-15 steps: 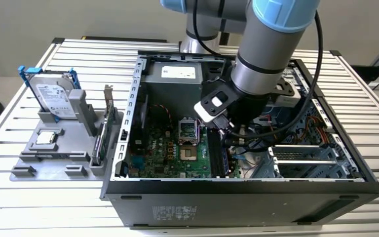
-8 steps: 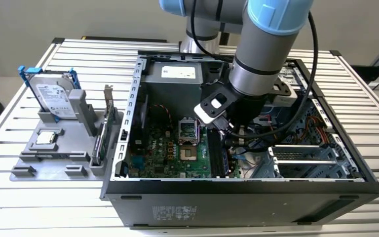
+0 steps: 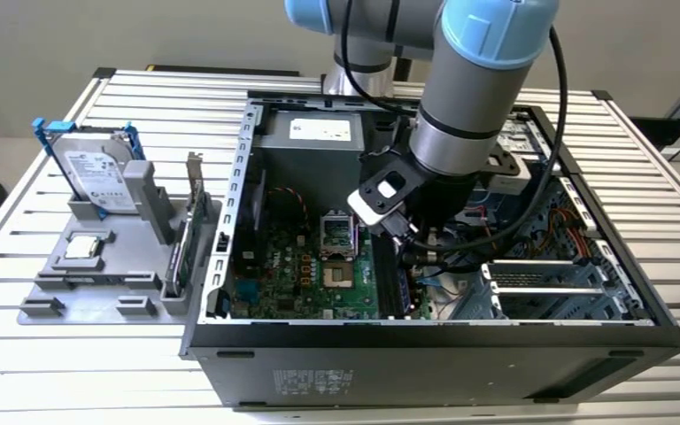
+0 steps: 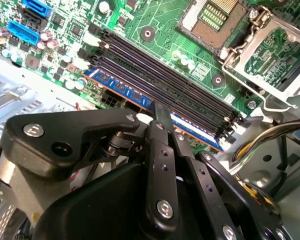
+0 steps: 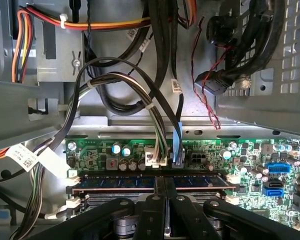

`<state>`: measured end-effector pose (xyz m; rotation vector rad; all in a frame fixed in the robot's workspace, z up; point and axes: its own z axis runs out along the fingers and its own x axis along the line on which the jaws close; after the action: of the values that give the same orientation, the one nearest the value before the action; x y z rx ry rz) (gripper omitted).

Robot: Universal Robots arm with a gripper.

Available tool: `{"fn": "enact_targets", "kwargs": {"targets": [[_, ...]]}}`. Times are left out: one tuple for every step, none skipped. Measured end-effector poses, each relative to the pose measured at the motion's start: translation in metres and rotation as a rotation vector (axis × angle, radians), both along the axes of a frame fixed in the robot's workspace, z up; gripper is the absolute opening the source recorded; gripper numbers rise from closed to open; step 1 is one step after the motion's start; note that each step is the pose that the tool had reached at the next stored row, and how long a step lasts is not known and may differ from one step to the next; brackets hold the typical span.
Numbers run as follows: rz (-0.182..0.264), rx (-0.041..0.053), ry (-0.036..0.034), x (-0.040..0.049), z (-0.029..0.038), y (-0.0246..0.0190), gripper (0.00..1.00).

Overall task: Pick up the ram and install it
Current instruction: 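Press down the ram until it locks into place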

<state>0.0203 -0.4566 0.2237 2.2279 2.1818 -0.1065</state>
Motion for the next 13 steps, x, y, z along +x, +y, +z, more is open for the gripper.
{"fn": "enact_targets", "kwargs": {"targets": [[0.000, -0.0002, 0.0001, -0.0001, -0.0003, 0.0000, 0.00], [0.000, -0.0002, 0.0001, -0.0001, -0.0003, -0.0001, 0.00], [0.000, -0.0001, 0.0000, -0.0001, -0.0004, -0.0001, 0.00], [0.000, 0.0002, -0.0001, 0.0000, -0.0008, 0.0000, 0.00], [0.000, 0.0000, 0.0000, -0.0001, -0.0014, 0.0000, 0.00], [0.000, -0.0004, 0.0001, -0.0001, -0.0024, -0.0001, 0.00], [0.000, -0.0006, 0.0001, -0.0001, -0.0036, -0.0001, 0.00], [0.000, -0.0001, 0.0001, -0.0001, -0.0049, -0.0001, 0.00], [0.000, -0.0004, 0.0002, -0.0001, -0.0060, -0.0001, 0.00], [0.000, -0.0005, 0.0002, -0.0001, -0.0068, -0.0001, 0.00], [0.000, -0.0002, 0.0001, -0.0002, -0.0071, -0.0001, 0.00], [0.000, 0.0001, 0.0000, -0.0002, -0.0072, -0.0001, 0.00], [0.000, 0.0003, -0.0001, -0.0001, -0.0073, 0.0000, 0.00]]}}
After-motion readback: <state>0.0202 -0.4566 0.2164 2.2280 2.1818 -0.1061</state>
